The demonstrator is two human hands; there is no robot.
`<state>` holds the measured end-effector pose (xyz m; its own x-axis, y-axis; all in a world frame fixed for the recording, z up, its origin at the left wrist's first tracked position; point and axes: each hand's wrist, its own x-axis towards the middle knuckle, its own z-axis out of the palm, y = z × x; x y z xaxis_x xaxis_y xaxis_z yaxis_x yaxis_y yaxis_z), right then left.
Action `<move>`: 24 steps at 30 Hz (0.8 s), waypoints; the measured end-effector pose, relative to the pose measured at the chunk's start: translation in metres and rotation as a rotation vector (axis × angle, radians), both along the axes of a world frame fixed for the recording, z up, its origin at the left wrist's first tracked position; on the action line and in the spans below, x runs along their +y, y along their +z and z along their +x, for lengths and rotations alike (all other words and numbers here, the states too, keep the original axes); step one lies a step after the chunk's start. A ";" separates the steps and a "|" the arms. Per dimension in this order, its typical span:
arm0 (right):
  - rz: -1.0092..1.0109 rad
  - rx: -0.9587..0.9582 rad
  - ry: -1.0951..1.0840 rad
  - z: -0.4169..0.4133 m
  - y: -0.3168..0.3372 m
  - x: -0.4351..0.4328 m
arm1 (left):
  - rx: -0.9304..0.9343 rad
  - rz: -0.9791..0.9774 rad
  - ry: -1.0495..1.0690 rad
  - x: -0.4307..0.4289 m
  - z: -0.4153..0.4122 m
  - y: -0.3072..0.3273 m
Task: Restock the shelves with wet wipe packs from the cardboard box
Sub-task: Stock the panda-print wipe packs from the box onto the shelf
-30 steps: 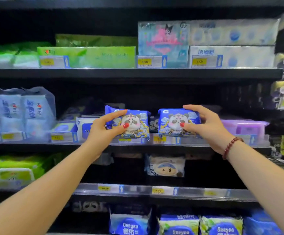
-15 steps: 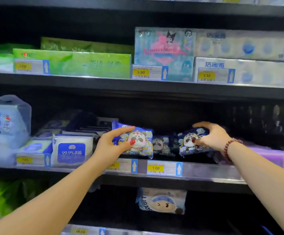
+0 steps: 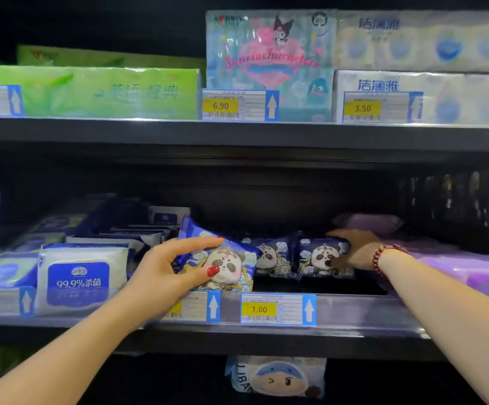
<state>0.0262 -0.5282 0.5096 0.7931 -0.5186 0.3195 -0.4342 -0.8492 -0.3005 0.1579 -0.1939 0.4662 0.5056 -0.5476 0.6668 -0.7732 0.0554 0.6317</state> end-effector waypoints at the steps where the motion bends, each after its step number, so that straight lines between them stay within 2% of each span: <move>1: 0.000 0.038 -0.033 0.001 0.000 0.001 | 0.005 -0.004 -0.006 0.000 -0.001 0.000; 13: -0.184 0.134 -0.196 0.002 0.001 0.018 | 0.021 -0.003 0.005 0.000 -0.005 0.000; 18: -0.344 0.122 -0.311 -0.004 0.025 0.060 | 0.020 -0.008 0.045 0.000 -0.005 -0.001; 19: -0.284 0.064 -0.241 -0.003 0.029 0.070 | 0.040 -0.021 0.037 0.000 -0.006 -0.001; 20: -0.122 -0.018 -0.112 -0.002 0.032 0.080 | 0.073 -0.048 0.018 0.001 -0.008 0.000; 22: 0.397 -0.160 0.213 0.000 0.030 0.106 | 0.149 -0.143 -0.028 0.001 -0.012 0.003; 24: 0.754 -0.175 0.405 0.004 0.022 0.133 | 0.172 -0.244 -0.038 0.003 -0.014 0.006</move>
<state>0.0303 -0.3951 0.5317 0.9339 -0.3296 0.1386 -0.0375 -0.4759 -0.8787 0.1438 -0.1912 0.4720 0.6050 -0.4021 0.6873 -0.6504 0.2484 0.7178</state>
